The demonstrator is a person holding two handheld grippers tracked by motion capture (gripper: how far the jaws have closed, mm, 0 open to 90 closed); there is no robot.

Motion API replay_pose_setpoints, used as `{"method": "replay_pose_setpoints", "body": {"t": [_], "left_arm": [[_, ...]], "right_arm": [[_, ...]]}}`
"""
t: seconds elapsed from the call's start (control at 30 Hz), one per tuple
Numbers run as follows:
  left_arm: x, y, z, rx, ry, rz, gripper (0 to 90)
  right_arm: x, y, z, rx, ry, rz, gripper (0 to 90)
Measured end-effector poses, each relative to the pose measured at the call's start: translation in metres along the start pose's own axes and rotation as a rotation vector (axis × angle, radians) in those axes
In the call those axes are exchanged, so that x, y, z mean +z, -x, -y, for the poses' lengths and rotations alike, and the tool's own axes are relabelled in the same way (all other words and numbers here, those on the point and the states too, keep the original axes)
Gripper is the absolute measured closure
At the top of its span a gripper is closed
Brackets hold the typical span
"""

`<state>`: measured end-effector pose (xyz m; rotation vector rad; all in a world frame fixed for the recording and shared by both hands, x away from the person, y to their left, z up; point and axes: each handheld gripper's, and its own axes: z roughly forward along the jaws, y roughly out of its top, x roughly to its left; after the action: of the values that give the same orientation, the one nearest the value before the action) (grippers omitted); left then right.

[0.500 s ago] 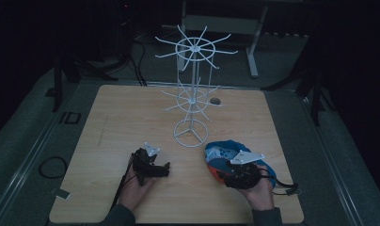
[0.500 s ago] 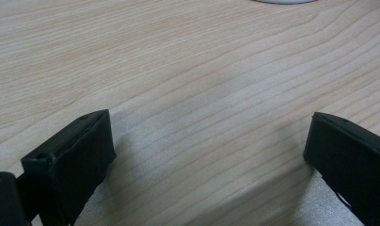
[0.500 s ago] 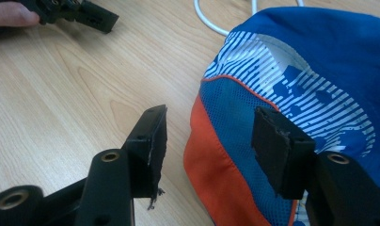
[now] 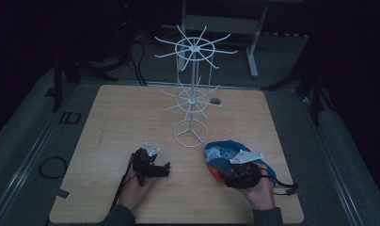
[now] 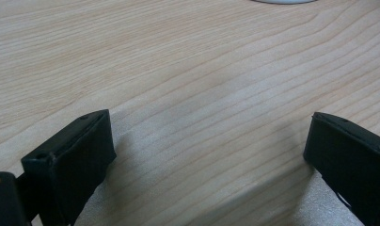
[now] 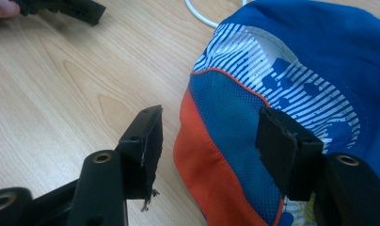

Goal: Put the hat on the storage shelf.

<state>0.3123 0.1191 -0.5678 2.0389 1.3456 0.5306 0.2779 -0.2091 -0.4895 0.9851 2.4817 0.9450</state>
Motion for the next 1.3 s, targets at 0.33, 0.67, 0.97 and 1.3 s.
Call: {"method": "replay_pose_setpoints", "body": {"t": [0.33,0.67,0.97,1.3], "left_arm": [[0.000,0.000,0.000,-0.001,0.000,0.000,2.6],[0.000,0.000,0.000,-0.001,0.000,0.000,2.5],[0.000,0.000,0.000,-0.001,-0.001,0.001,2.6],[0.000,0.000,0.000,0.000,-0.002,0.001,2.5]], "right_arm": [[-0.010,0.005,-0.009,-0.004,-0.039,-0.029,41.6],[-0.026,0.018,-0.032,0.001,-0.038,-0.079,40.5],[-0.032,0.034,-0.041,0.014,-0.055,-0.089,40.6],[-0.033,0.047,-0.053,0.011,-0.035,-0.076,41.7]]}}
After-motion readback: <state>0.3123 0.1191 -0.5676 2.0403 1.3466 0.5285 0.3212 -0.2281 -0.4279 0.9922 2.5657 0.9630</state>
